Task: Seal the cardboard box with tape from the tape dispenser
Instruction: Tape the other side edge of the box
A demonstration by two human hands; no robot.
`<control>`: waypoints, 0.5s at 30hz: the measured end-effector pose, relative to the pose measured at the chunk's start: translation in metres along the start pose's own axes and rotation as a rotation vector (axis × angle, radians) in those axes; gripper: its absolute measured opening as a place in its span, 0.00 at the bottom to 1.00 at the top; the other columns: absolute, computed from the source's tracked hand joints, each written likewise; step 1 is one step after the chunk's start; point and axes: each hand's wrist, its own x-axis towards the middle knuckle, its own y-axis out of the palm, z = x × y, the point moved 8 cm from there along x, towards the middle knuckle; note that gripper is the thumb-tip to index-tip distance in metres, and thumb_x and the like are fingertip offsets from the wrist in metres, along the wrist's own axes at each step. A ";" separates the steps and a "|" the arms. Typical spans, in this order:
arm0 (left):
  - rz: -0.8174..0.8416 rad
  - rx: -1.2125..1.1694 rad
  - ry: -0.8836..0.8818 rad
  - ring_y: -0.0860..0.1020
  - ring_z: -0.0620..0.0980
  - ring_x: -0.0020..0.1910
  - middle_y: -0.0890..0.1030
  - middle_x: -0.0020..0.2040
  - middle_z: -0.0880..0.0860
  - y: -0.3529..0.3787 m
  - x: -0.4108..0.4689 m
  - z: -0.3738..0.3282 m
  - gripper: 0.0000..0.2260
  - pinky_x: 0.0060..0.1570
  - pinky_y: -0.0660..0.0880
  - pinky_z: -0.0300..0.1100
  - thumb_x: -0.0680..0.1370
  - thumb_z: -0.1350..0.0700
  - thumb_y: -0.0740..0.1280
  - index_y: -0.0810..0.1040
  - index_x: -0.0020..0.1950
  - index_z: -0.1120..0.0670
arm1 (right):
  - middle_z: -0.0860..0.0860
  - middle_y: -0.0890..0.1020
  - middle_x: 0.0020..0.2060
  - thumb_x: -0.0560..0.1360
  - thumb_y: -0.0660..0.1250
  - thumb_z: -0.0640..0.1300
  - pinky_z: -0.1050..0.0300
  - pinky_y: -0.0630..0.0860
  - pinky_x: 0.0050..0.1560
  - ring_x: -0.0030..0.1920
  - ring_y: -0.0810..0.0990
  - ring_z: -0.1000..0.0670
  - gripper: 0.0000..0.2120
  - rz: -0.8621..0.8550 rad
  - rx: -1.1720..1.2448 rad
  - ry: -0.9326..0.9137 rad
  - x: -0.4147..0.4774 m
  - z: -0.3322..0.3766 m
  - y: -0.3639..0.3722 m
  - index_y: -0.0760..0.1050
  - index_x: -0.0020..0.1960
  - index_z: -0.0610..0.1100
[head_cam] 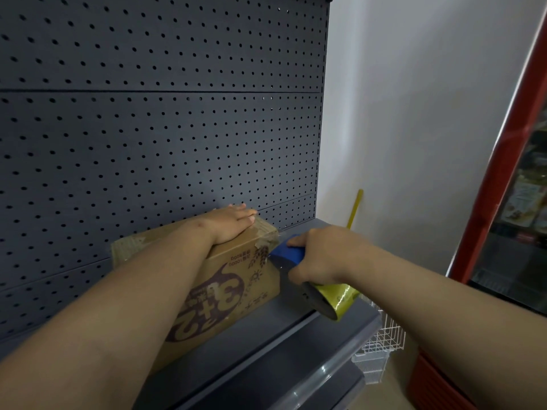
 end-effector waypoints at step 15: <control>0.005 0.004 0.020 0.47 0.50 0.78 0.50 0.79 0.48 0.000 0.000 0.001 0.22 0.75 0.44 0.53 0.81 0.45 0.45 0.55 0.76 0.44 | 0.48 0.81 0.51 0.67 0.68 0.55 0.52 0.77 0.52 0.50 0.78 0.46 0.22 0.077 0.035 -0.083 -0.014 0.009 -0.007 0.74 0.61 0.57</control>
